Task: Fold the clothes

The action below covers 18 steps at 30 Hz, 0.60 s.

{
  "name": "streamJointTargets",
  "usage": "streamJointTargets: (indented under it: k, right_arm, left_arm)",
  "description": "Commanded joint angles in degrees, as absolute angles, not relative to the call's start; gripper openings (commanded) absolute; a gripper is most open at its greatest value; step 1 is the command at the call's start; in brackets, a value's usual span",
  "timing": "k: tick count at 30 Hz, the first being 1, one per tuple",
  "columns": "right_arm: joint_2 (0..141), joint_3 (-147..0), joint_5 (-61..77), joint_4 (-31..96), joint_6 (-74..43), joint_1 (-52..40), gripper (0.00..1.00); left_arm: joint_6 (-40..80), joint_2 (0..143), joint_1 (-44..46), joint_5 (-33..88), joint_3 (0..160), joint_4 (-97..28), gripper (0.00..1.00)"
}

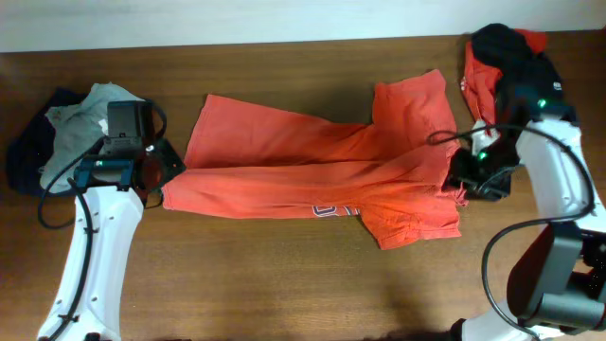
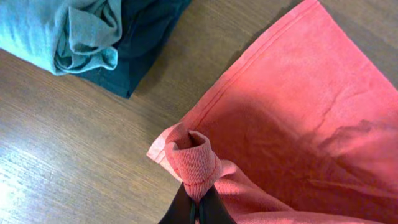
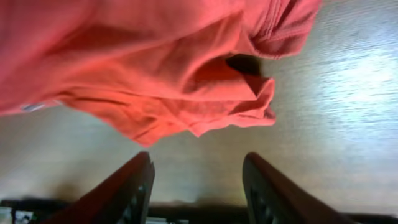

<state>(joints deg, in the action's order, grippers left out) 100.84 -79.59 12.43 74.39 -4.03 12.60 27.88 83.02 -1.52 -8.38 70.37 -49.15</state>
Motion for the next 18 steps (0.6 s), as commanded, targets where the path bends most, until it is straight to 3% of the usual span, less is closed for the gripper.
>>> streamJointTargets:
  k: [1,18]
  right_arm:
    - [100.51,-74.59,10.72,70.81,-3.88,12.51,0.49]
    - [100.66,-58.81,5.50,45.74,-3.86,14.00,0.47]
  left_arm:
    - [27.31,82.91,-1.50,-9.43,70.30,-48.62,0.00]
    - [27.31,82.91,-1.50,-9.45,70.30,-48.49,0.01]
